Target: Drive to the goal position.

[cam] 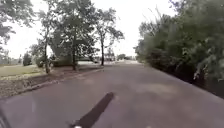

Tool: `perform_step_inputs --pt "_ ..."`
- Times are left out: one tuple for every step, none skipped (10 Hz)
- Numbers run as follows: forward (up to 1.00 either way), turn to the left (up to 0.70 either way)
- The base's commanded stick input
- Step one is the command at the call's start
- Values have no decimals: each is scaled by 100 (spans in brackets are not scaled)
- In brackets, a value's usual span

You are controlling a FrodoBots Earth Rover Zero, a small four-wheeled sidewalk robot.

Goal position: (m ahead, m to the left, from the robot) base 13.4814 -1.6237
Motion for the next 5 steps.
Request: perform_step_inputs --pt "100 -10" --pt "100 -10" --pt "100 -10" --pt "100 -10" --pt "100 -10"
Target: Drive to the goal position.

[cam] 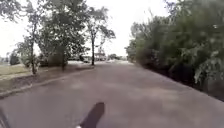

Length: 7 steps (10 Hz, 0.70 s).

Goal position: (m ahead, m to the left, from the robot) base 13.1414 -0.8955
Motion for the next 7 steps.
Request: perform_step_inputs --pt "100 -10" --pt "100 -10" --pt "100 -10" --pt "100 -10" --pt "100 -10" --pt "100 -10" --pt "100 -10"
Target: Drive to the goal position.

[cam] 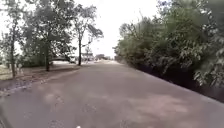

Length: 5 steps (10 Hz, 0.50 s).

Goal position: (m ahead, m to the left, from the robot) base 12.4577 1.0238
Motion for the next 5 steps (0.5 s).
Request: perform_step_inputs --pt "100 -10" --pt "100 -10" --pt "100 -10" --pt "100 -10" --pt "100 -10"
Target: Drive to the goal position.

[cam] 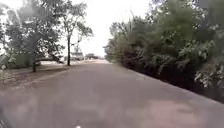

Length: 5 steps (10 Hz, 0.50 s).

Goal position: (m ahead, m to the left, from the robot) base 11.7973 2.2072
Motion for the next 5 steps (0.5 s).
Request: perform_step_inputs --pt "100 -10" --pt "100 -10" --pt "100 -10" --pt "100 -10" --pt "100 -10"
